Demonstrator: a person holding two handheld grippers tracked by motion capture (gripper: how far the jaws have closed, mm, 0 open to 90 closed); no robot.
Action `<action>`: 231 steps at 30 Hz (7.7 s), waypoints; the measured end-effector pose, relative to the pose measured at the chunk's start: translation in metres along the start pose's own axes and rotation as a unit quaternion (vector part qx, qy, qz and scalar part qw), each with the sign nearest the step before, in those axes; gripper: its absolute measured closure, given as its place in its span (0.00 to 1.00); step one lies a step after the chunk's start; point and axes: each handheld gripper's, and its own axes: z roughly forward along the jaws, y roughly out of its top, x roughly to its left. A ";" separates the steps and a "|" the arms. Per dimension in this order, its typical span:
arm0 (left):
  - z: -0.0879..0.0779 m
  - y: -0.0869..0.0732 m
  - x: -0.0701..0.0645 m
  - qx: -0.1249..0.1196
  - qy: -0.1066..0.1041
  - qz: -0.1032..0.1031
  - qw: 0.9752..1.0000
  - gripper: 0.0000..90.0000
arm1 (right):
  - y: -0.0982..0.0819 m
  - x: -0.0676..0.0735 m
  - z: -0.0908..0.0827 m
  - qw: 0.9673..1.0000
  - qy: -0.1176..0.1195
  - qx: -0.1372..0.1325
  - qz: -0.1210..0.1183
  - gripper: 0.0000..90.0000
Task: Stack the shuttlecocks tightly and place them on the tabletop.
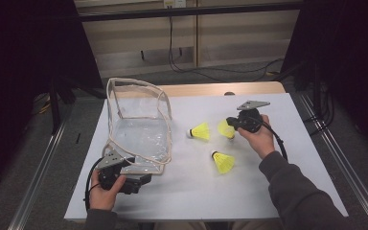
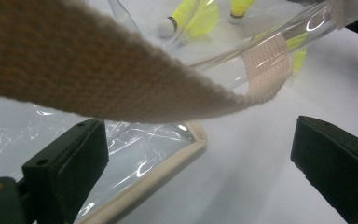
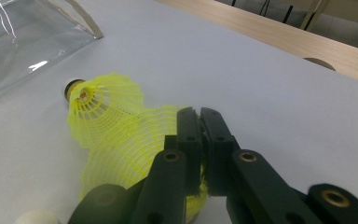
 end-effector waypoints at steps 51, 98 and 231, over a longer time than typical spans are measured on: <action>0.000 0.000 0.000 0.001 0.000 0.000 1.000 0.04 | -0.024 -0.028 -0.020 0.997 -0.073 0.016 0.011 1.00; -0.001 0.001 -0.001 -0.001 0.002 0.002 1.000 0.04 | -0.045 -0.032 -0.024 0.997 -0.075 0.010 0.030 1.00; 0.000 0.001 -0.003 -0.002 0.000 0.004 1.000 0.04 | -0.068 -0.022 -0.038 0.997 -0.027 0.014 0.074 0.52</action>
